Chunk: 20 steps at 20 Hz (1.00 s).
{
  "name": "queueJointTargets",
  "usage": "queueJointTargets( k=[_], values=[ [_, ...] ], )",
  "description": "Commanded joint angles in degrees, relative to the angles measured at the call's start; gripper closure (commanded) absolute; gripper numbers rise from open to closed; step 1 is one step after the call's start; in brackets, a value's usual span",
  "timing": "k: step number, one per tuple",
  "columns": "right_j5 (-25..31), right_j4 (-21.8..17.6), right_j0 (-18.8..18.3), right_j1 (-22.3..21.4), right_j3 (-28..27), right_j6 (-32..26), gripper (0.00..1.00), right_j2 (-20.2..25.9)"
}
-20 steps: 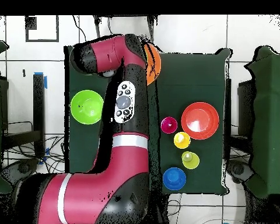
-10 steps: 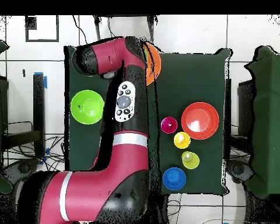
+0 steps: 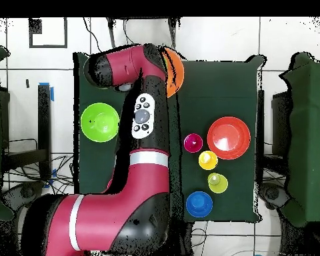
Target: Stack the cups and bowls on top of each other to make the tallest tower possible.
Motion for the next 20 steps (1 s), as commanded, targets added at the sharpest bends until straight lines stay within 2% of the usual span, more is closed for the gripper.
queueJointTargets(
  k=[1,6,14,20],
  values=[
    [3.4,0.5,-0.9,-0.5,4.3,-5.4,1.00,5.3],
    [6.5,1.5,-0.6,-4.2,7.2,-6.2,1.00,4.8],
    [7.3,1.4,-0.8,-5.9,8.5,-7.6,1.00,4.6],
    [5.4,0.1,-2.3,-6.4,9.3,-12.0,1.00,4.9]
  ],
)
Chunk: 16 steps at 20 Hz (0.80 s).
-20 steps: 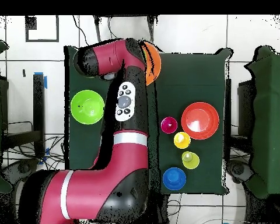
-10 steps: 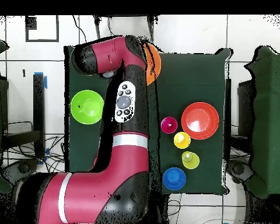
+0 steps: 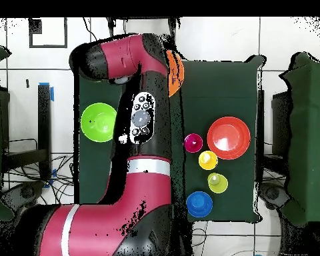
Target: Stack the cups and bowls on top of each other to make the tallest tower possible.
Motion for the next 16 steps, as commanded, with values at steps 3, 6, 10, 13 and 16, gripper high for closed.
queueJointTargets(
  k=[3,6,10,13,16],
  values=[
    [3.6,-1.7,-3.5,-1.2,8.9,-14.5,1.00,5.6],
    [3.3,-1.5,-5.1,-1.6,9.6,-16.8,1.00,7.0],
    [2.3,-1.2,-7.6,-2.4,11.4,-21.0,1.00,9.3],
    [1.9,-1.4,-9.7,-1.8,11.3,-24.1,1.00,11.4],
    [0.6,-2.0,-11.3,-1.9,12.2,-25.7,1.00,13.0]
  ],
)
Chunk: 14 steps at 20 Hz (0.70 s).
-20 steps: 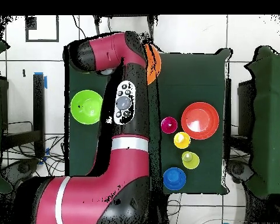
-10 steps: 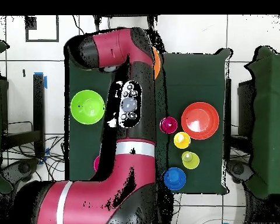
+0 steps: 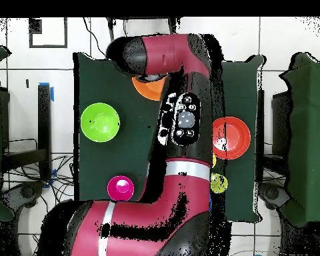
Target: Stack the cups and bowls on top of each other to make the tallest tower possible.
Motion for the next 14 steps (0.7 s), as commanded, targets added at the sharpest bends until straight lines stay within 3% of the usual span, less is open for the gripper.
queueJointTargets(
  k=[1,6,14],
  values=[
    [0.3,-2.1,-3.7,1.2,8.9,-24.2,1.00,10.5],
    [-1.9,-2.2,-5.2,2.1,9.6,-23.4,1.00,12.5],
    [-0.1,-2.4,-4.4,2.8,8.0,-20.3,1.00,13.3]
  ],
)
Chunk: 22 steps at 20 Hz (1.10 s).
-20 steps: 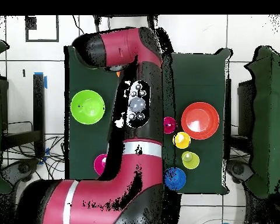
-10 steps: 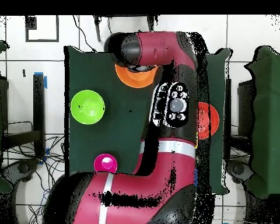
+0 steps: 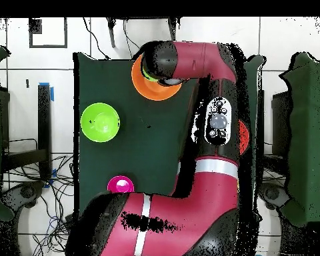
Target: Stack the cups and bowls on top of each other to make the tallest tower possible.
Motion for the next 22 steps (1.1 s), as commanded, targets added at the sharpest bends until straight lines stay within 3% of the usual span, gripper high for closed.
queueJointTargets(
  k=[1,11,22],
  values=[
    [0.6,-2.4,1.6,2.5,4.9,-15.1,1.00,8.5],
    [3.5,-2.6,2.7,2.3,3.1,-12.7,1.00,8.2],
    [-0.4,-4.8,1.3,4.2,1.8,-16.5,1.00,9.5]
  ],
)
